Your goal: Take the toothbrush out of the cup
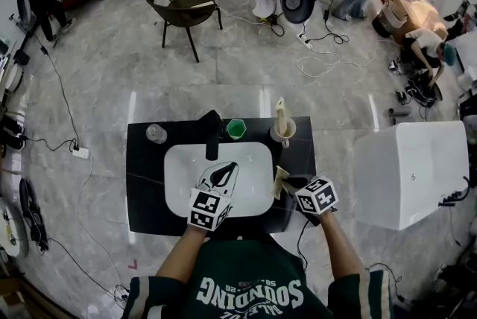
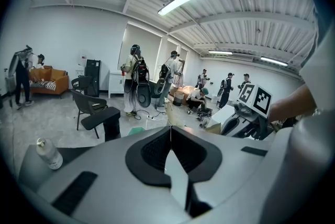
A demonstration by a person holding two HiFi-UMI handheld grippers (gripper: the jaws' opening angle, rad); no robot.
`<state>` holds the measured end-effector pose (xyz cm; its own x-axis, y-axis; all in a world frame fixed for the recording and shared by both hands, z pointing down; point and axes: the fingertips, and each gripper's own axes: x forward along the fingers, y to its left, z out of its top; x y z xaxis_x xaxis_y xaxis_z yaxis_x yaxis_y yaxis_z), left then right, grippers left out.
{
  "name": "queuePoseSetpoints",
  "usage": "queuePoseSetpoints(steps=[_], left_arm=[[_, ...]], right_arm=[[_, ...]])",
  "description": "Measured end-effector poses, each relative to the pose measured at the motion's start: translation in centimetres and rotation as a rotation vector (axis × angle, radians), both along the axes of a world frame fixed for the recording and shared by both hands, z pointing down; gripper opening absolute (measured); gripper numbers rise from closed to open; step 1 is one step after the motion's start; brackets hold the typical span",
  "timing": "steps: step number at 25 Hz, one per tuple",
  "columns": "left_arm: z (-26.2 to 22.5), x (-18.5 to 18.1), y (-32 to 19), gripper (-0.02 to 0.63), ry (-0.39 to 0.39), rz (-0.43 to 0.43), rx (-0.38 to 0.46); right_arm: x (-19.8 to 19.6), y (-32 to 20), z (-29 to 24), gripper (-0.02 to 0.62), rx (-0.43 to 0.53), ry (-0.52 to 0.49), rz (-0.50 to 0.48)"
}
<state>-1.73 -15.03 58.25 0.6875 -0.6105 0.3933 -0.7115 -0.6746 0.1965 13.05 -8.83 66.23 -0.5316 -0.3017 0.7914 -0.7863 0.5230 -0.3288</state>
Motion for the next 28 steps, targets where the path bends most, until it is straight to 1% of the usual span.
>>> queuePoseSetpoints(steps=[4, 7, 12, 17, 22, 25, 28], left_arm=[[0.1, 0.1, 0.3, 0.017, -0.004, 0.002, -0.006], [0.3, -0.1, 0.4, 0.016, -0.010, 0.000, -0.012], [0.5, -0.5, 0.6, 0.016, -0.017, -0.007, -0.019], [0.9, -0.7, 0.6, 0.016, -0.026, -0.009, -0.025], [1.1, -0.3, 0.5, 0.016, -0.032, -0.014, -0.034], [1.1, 0.2, 0.6, 0.017, -0.035, -0.016, -0.035], [1.1, 0.3, 0.3, 0.015, -0.040, -0.026, -0.038]], right_arm=[[0.5, 1.1, 1.2, 0.048, -0.063, 0.028, -0.020], [0.8, 1.4, 1.9, 0.048, -0.099, 0.035, -0.015], [1.4, 1.4, 3.2, 0.048, -0.134, 0.054, 0.003], [2.3, 1.3, 4.4, 0.048, -0.170, 0.090, -0.016], [2.8, 0.9, 5.3, 0.048, -0.192, 0.098, -0.033], [4.0, 0.8, 6.2, 0.048, -0.203, 0.139, -0.047], [5.1, 0.6, 6.9, 0.048, -0.213, 0.180, -0.085]])
